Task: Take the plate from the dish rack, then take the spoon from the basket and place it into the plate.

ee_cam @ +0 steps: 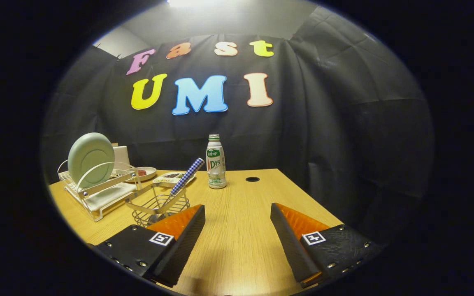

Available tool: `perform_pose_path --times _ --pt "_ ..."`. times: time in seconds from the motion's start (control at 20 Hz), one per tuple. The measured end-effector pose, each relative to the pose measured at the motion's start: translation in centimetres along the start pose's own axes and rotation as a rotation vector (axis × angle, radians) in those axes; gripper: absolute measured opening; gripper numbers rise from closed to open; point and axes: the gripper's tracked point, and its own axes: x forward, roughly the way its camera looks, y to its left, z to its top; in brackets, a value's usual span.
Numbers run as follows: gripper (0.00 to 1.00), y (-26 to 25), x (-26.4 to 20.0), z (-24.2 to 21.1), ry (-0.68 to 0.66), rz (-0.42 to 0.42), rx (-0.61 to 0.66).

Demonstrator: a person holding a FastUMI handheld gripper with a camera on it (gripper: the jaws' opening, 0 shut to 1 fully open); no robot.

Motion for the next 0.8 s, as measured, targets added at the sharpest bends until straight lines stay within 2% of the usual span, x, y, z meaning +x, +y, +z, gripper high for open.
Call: perform_pose_path --times 0.15,0.3,0.45,0.8 --pt "0.98 -0.6 3.1 1.7 -0.012 -0.035 0.046" --pt "0.98 -1.1 3.8 4.4 -0.033 -0.094 0.012" --pt "0.98 -1.4 2.1 7.0 -0.025 -0.149 -0.046" --pt "0.98 -0.9 -6.0 12.6 0.003 -0.295 -0.097"
